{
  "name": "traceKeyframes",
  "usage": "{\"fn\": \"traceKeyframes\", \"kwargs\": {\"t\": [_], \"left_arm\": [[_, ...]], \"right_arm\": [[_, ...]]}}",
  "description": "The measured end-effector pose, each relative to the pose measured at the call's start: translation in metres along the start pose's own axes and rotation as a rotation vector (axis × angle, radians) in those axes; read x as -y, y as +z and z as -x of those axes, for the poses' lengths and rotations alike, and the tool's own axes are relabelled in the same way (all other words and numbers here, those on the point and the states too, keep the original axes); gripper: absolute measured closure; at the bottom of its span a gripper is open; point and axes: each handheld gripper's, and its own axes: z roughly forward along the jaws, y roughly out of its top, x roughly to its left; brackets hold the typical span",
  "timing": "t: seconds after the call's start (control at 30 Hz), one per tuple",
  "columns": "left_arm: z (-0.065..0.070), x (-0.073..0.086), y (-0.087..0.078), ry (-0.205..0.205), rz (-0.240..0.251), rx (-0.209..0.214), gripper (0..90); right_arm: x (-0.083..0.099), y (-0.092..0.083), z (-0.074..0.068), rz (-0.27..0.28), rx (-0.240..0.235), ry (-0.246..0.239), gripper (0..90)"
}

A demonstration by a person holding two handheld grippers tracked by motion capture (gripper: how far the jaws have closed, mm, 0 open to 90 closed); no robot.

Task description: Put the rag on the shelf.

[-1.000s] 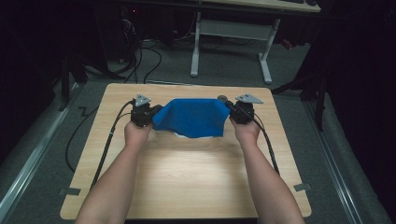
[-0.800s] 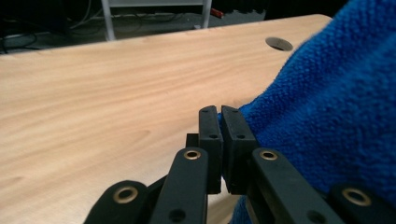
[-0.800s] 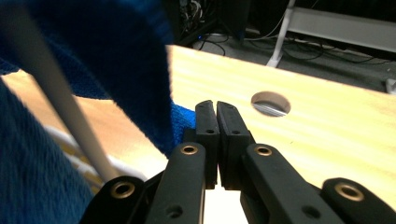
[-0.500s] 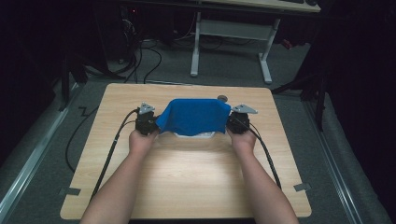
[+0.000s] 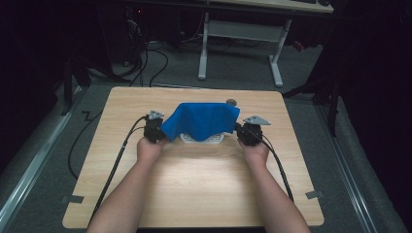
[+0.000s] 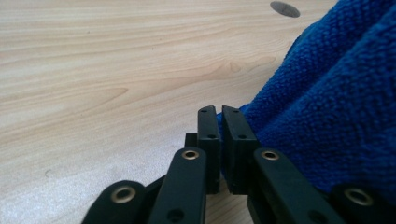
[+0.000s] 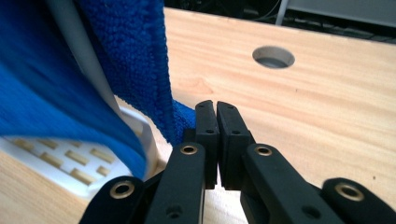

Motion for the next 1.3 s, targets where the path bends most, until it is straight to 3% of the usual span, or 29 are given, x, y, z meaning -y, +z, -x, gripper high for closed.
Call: {"fn": "traceKeyframes", "kwargs": {"t": [0.07, 0.1, 0.2, 0.57, 1.03, 1.3], "left_arm": [[-0.001, 0.000, -0.002, -0.009, 0.012, -0.004, 81.7], [-0.001, 0.000, -0.003, -0.014, 0.016, -0.008, 73.4], [-0.004, -0.001, -0.009, -0.016, 0.026, -0.034, 66.7], [-0.008, -0.004, -0.032, -0.001, 0.069, -0.090, 57.7], [-0.010, 0.000, -0.058, 0.039, 0.088, -0.144, 51.7], [-0.014, 0.010, -0.074, 0.034, 0.093, -0.163, 47.7]], "right_arm": [[0.001, -0.001, 0.001, 0.002, -0.001, -0.001, 87.9], [0.000, -0.002, 0.001, 0.002, -0.006, 0.010, 81.4], [-0.003, -0.004, 0.002, 0.011, 0.006, 0.014, 76.4], [-0.013, -0.017, 0.008, 0.039, 0.031, 0.021, 64.9], [-0.022, -0.037, 0.010, 0.068, 0.058, -0.022, 51.8], [-0.023, -0.047, 0.005, 0.063, 0.055, -0.052, 46.2]]}}
